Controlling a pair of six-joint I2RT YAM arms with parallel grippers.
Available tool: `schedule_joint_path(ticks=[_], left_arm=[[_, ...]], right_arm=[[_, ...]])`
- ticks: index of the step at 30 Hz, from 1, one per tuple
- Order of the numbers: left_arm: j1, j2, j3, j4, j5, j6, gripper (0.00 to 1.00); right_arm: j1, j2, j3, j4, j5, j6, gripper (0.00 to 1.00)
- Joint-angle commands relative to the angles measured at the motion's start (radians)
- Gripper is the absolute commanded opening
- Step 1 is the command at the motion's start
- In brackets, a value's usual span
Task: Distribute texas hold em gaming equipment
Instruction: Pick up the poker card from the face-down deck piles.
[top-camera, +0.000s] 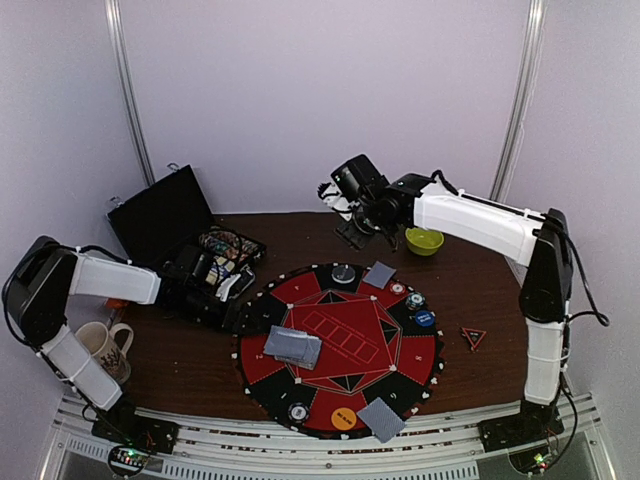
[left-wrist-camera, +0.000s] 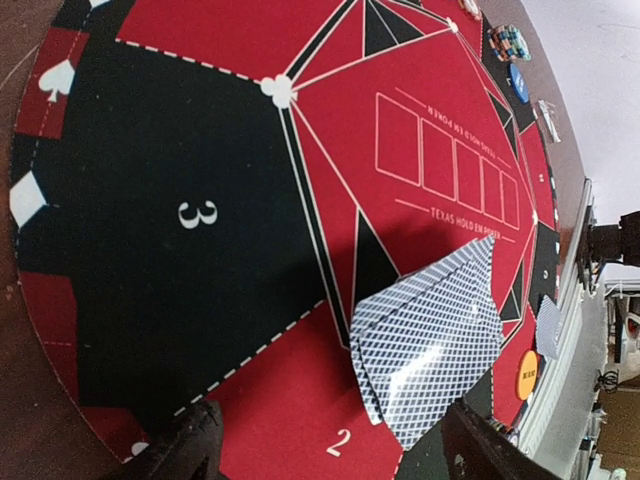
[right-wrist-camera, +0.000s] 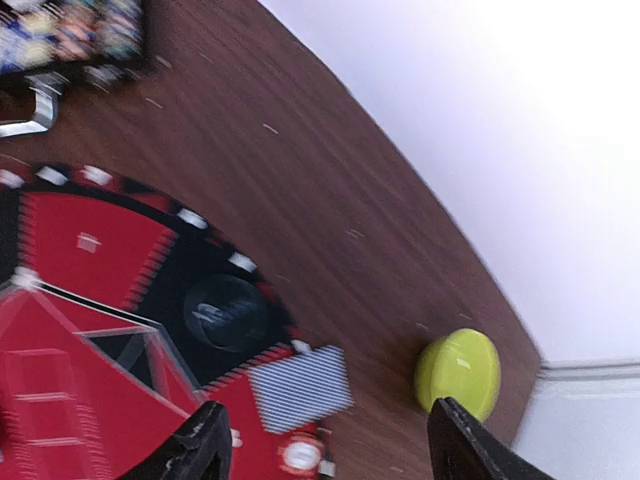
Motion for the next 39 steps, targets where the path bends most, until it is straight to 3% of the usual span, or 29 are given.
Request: schedule_joint_path(ticks=[1, 4, 11, 17, 26, 39], left_arm=[[-0.001, 0.027, -0.033, 0.098, 0.045, -0.018, 0.78], [-0.009, 0.036, -0.039, 0.107, 0.057, -0.015, 0.79], [-0.041, 0.087, -0.027, 0.163, 0.036, -0.053, 0.80], [-0.042, 0.110, -0.027, 0.198, 0.050, -0.082, 0.58], [-0.065, 0.127, -0.063, 0.265, 0.099, -0.112, 0.41], [-0.076, 0.153, -0.071, 0.328, 0.132, -0.154, 0.44]], right_arm=[[0.065, -0.077, -0.193, 0.148, -0.586, 0.342, 0.73], [0.119, -0.106, -0.315, 0.291, -0.656, 0.460, 0.77], [0.197, -0.084, -0.456, 0.394, -0.535, 0.556, 0.79], [0.257, -0.009, -0.488, 0.412, -0.484, 0.547, 0.78], [0.273, 0.080, -0.469, 0.446, -0.438, 0.537, 0.75], [0.306, 0.157, -0.420, 0.489, -0.397, 0.525, 0.76]])
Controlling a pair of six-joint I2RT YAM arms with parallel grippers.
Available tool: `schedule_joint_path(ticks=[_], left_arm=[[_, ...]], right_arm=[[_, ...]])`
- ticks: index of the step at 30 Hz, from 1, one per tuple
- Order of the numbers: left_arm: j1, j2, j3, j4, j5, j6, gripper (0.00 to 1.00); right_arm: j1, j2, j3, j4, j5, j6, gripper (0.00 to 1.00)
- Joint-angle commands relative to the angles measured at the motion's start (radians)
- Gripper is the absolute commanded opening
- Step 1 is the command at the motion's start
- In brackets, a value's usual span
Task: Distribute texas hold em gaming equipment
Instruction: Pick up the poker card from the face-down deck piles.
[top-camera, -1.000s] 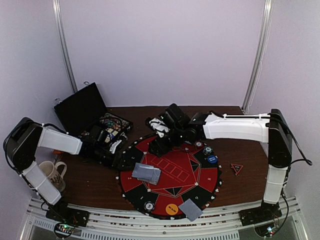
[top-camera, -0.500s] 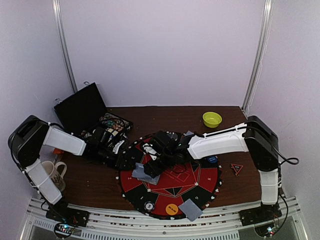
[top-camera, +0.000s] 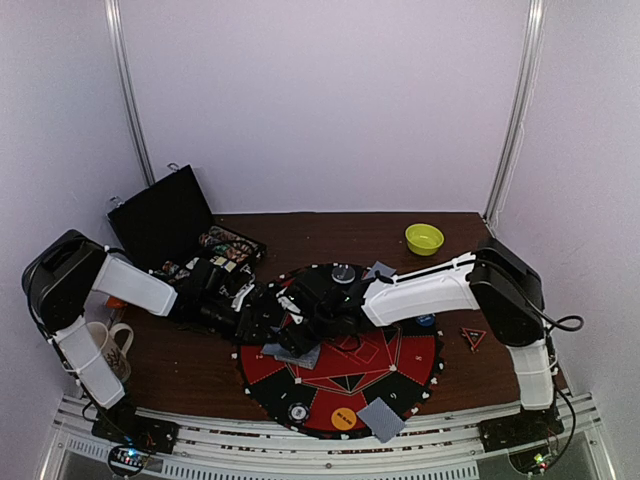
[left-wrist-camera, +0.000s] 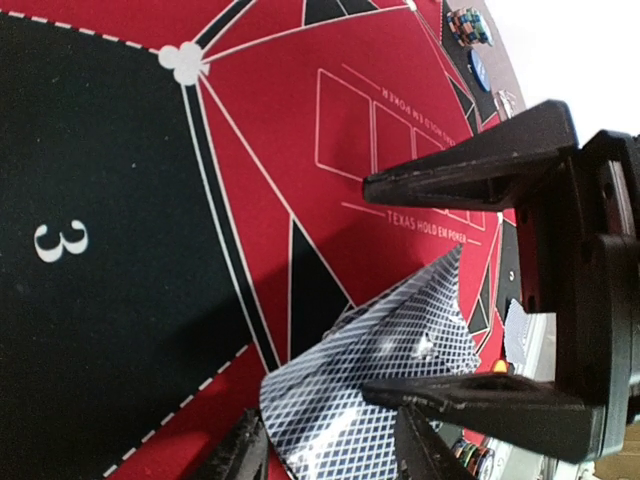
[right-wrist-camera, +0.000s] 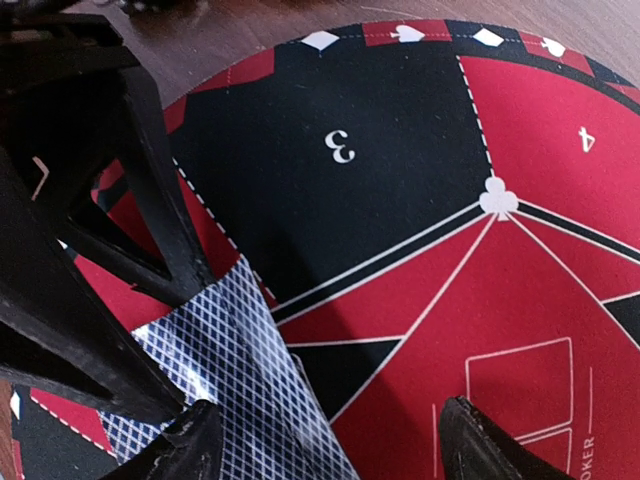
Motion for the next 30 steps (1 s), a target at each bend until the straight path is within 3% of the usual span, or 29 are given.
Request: schedule_joint_path(ticks=[1, 7, 11, 14, 23, 30], left_arm=[[-0.004, 0.020, -0.014, 0.043, 0.020, -0.019, 0.44], [0.018, 0.001, -0.015, 0.010, -0.006, -0.018, 0.43], [0.034, -0.035, -0.016, -0.042, -0.032, -0.005, 0.60], [0.036, -0.055, -0.017, -0.061, -0.023, 0.008, 0.65], [0.044, -0.039, -0.030, -0.060, -0.017, 0.008, 0.58], [0.044, -0.038, -0.048, -0.049, -0.002, 0.003, 0.52]], right_arm=[[0.008, 0.040, 0.014, 0.003, 0.030, -0.008, 0.76], [0.008, 0.053, 0.015, 0.028, 0.021, -0.004, 0.77], [0.008, 0.047, 0.040, 0.003, 0.024, -0.019, 0.77], [0.009, -0.006, 0.035, -0.014, 0.020, -0.059, 0.78], [-0.011, -0.131, -0.133, -0.024, -0.004, -0.065, 0.80], [-0.012, -0.033, -0.075, -0.031, -0.014, -0.053, 0.79]])
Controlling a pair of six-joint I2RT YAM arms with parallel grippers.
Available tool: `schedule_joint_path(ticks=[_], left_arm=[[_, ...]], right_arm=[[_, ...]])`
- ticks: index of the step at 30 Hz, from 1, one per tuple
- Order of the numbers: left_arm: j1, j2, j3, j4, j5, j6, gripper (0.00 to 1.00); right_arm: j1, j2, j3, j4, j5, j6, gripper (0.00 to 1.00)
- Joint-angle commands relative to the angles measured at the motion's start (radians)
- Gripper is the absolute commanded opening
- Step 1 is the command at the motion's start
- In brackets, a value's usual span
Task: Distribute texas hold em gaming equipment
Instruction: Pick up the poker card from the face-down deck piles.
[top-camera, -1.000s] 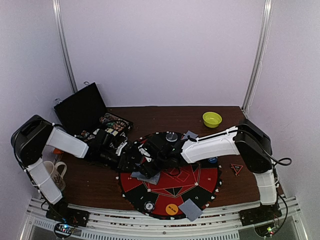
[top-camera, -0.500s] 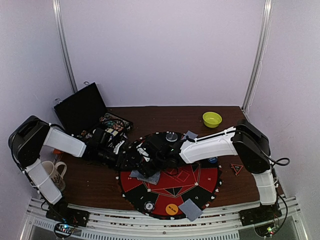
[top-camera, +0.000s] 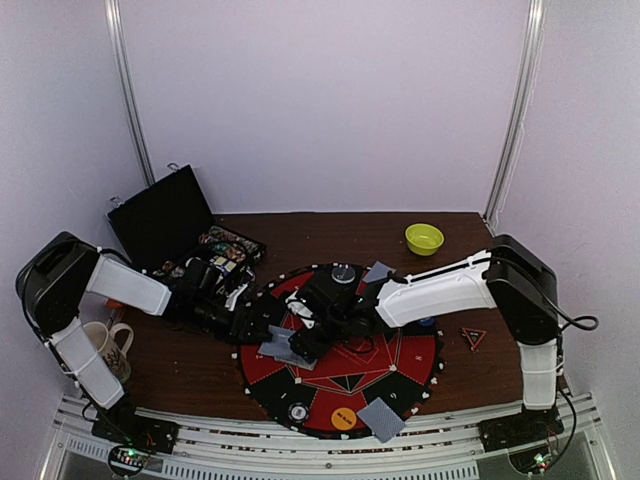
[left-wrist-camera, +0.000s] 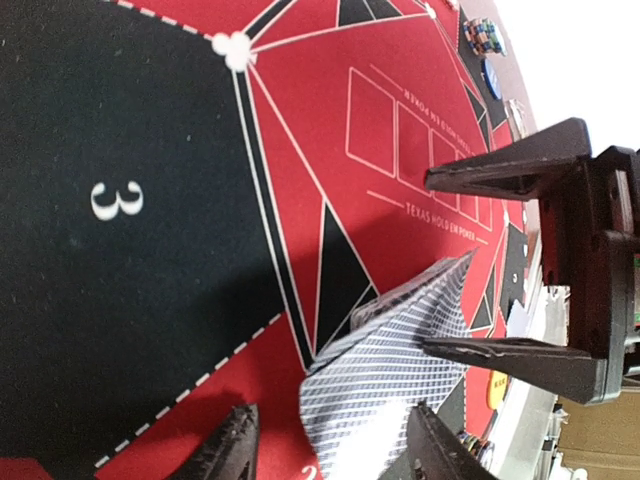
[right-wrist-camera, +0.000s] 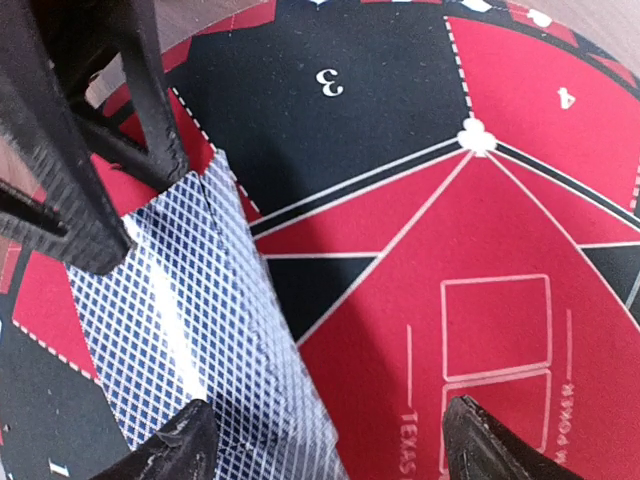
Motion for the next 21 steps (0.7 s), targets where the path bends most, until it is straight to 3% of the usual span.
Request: schedule_joint_path(ticks=[1, 7, 10, 15, 20, 21], left_arm=[[0.005, 0.001, -0.035, 0.003, 0.003, 0.004, 0.51], [0.006, 0.007, -0.047, 0.032, 0.014, -0.017, 0.44], [0.006, -0.012, -0.037, 0.004, 0.000, -0.009, 0.35], [0.005, -0.049, -0.025, -0.079, -0.048, 0.027, 0.32], [0.006, -0.060, -0.034, -0.065, -0.023, 0.029, 0.00], [0.005, -0.059, -0.035, -0.056, -0.006, 0.028, 0.00]], right_arm=[[-0.004, 0.071, 0.051, -0.022, -0.006, 0.016, 0.79], [-0.001, 0.089, 0.068, 0.003, -0.047, 0.038, 0.79], [-0.002, 0.085, 0.056, 0.001, -0.039, 0.040, 0.78], [-0.002, 0.075, 0.031, -0.001, -0.030, 0.037, 0.78], [-0.005, 0.051, 0.034, -0.007, -0.052, 0.022, 0.77], [-0.008, 0.032, 0.031, -0.003, -0.073, 0.014, 0.77]])
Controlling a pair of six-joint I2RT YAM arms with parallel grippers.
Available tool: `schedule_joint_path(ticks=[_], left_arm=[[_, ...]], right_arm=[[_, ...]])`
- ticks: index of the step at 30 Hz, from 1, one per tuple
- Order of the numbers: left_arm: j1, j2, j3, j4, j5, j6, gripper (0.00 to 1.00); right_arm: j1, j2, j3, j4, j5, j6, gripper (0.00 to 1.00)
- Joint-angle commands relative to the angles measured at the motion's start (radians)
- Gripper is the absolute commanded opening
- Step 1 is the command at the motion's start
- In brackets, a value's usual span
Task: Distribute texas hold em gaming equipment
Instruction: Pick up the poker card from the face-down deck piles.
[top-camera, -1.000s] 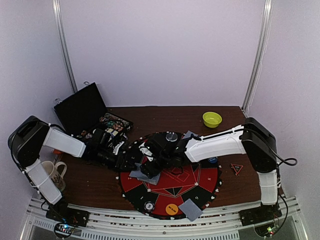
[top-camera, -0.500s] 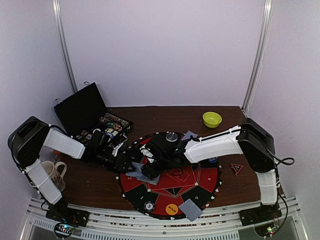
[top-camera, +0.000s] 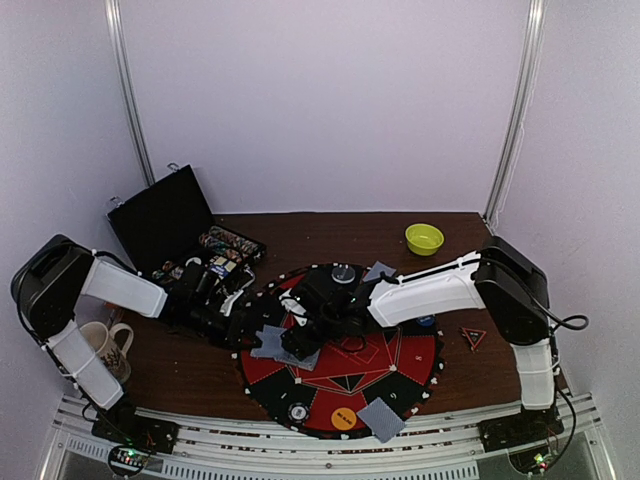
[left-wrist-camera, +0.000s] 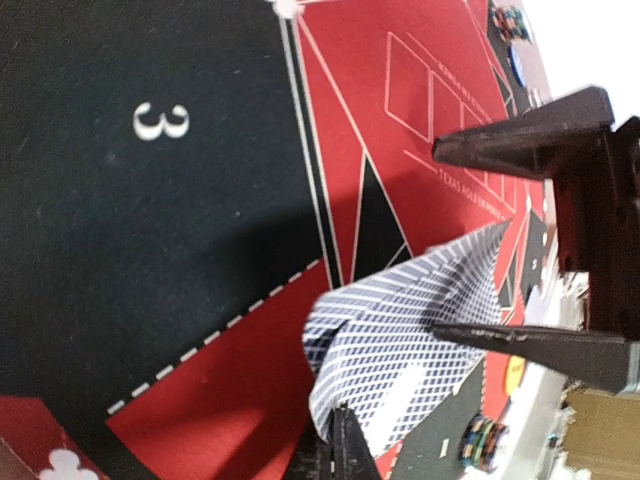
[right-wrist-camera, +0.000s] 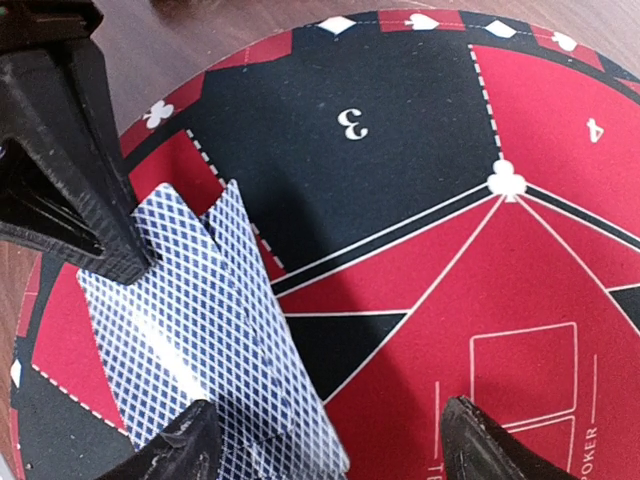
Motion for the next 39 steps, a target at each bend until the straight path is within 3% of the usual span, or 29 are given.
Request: schedule_joint_path(ticks=[1, 6, 9, 17, 26, 30, 32, 35, 39], left_arm=[[0.003, -0.025, -0.005, 0.023, 0.047, 0.017, 0.00], [-0.003, -0.031, 0.006, 0.044, 0.093, 0.033, 0.00], [-0.019, -0.026, 0.019, 0.048, 0.130, 0.051, 0.00], [-0.079, 0.026, 0.066, 0.082, 0.139, 0.032, 0.00], [-0.080, 0.049, 0.070, 0.084, 0.120, 0.054, 0.00], [-0.079, 0.045, 0.070, 0.073, 0.115, 0.057, 0.00], [-0.080, 0.042, 0.069, 0.061, 0.102, 0.060, 0.09], [-0.079, 0.039, 0.073, 0.022, 0.086, 0.076, 0.24], [-0.080, 0.019, 0.071, -0.036, 0.070, 0.093, 0.33]], right_arm=[[-0.014, -0.053, -0.036, -0.031, -0.065, -0.024, 0.77], [-0.090, -0.184, -0.124, 0.071, -0.326, -0.015, 0.77], [-0.144, -0.228, -0.175, 0.116, -0.402, 0.023, 0.74], [-0.177, -0.201, -0.184, 0.101, -0.444, 0.034, 0.54], [-0.163, -0.102, -0.134, 0.090, -0.458, 0.011, 0.57], [-0.161, -0.071, -0.125, 0.082, -0.433, 0.009, 0.43], [-0.162, -0.073, -0.134, 0.088, -0.419, 0.010, 0.37], [-0.163, -0.076, -0.145, 0.074, -0.385, 0.002, 0.36], [-0.162, -0.073, -0.153, 0.067, -0.389, -0.002, 0.36]])
